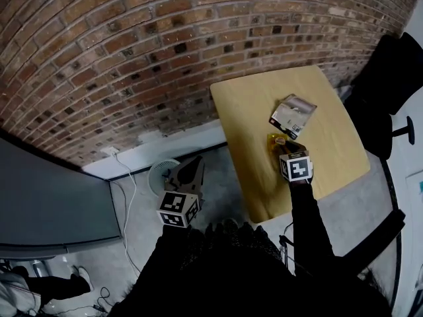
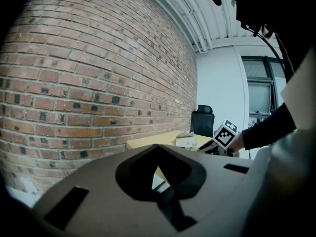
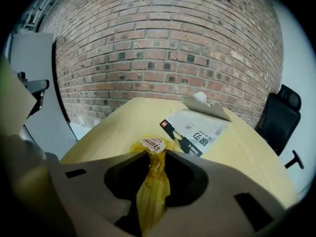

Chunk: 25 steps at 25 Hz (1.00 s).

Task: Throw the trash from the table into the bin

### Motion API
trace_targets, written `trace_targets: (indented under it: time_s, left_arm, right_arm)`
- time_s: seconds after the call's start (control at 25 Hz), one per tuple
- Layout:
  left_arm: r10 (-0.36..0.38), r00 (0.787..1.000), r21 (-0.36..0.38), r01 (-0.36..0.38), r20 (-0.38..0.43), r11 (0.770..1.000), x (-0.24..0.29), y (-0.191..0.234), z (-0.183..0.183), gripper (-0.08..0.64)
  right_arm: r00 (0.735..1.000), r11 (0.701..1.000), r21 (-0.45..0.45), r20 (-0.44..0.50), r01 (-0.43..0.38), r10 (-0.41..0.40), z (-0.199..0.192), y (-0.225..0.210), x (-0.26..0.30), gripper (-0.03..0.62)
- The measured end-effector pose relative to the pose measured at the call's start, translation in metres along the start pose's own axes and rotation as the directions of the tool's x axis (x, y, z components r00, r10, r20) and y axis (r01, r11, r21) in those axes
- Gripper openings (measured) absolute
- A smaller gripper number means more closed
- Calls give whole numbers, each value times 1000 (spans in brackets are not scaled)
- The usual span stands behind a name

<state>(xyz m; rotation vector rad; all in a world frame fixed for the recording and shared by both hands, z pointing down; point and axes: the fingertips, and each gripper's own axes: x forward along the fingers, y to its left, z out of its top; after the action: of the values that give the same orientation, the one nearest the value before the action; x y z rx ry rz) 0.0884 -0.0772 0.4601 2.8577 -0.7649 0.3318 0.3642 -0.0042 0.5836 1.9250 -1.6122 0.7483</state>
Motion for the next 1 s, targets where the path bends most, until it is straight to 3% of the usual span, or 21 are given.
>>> trace_targets:
  time_s: [0.08, 0.24, 0.52, 0.8, 1.0]
  left_arm:
    - [8, 1000, -1, -8, 2, 1000, -3, 4, 0, 6]
    - [32, 999, -11, -32, 10, 999, -11, 12, 0, 6]
    - [60, 998, -26, -59, 19, 998, -24, 33, 0, 6]
    - [114, 993, -44, -113, 31, 993, -53, 66, 0, 6]
    - [178, 984, -66, -176, 27, 982, -90, 103, -7, 6]
  right_arm:
    - [1000, 1000, 9, 18, 6, -6, 1, 3, -2, 66]
    - [991, 999, -1, 120, -50, 50, 24, 22, -8, 22]
    - [980, 993, -51, 166, -107, 114, 52, 68, -6, 18]
    - [958, 968, -124, 159, -220, 238, 72, 148, -3, 18]
    - [948, 958, -162, 178, -235, 263, 93, 200, 3, 18]
